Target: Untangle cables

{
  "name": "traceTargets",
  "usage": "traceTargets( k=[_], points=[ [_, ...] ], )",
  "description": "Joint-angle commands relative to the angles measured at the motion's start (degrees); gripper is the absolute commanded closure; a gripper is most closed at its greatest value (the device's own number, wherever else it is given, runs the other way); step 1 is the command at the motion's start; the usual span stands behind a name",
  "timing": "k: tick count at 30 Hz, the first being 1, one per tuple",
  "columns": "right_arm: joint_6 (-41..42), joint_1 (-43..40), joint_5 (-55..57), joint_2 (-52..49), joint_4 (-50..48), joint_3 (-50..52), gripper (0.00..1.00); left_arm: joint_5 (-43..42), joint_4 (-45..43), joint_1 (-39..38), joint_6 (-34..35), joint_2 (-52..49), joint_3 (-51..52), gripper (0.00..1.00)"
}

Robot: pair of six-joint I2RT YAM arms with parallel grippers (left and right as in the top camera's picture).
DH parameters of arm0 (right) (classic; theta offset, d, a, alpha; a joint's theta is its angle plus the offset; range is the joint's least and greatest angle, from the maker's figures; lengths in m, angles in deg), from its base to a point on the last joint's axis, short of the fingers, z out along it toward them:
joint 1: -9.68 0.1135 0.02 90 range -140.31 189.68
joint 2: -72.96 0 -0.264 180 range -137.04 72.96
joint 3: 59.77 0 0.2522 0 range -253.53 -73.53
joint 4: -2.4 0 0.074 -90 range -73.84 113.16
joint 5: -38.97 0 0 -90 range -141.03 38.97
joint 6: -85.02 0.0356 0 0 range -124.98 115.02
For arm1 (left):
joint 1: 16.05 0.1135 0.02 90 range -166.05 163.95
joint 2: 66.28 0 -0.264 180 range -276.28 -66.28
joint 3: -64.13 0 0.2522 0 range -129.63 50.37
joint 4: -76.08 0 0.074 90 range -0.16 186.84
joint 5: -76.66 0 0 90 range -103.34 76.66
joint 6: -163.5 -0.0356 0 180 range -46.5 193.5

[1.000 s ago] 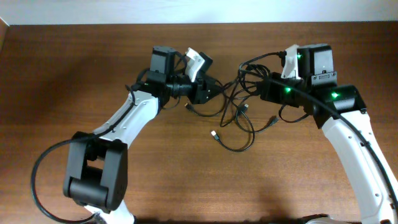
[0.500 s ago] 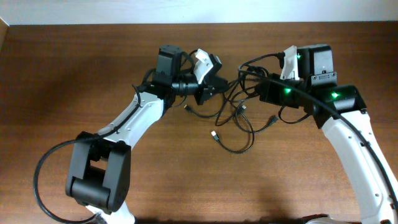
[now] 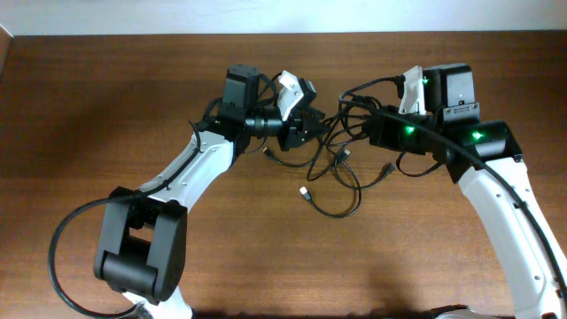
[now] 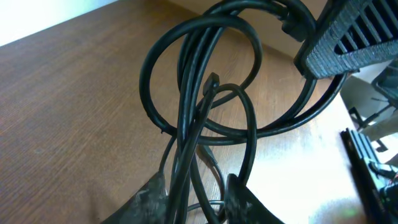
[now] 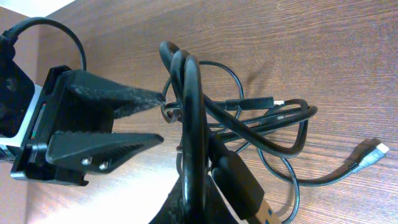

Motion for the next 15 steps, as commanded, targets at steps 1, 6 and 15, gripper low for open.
traceTargets(
  k=[1,6,15],
  points=[
    [-0.76,0.28,-2.25,0.17,-0.35,-0.55,0.96,1.42,-0.17,-1.33,-0.15,-0.79,-0.37,0.79],
    [-0.83,0.26,-2.8,0.17,-0.5,-0.55,0.96,4.5,-1.16,-1.79,-0.13,-0.87,-0.37,1.0],
    [-0.79,0.28,-2.86,0.17,-0.68,-0.55,0.96,2.14,-0.46,0.0,2.64,-0.9,-0.37,0.41]
  ],
)
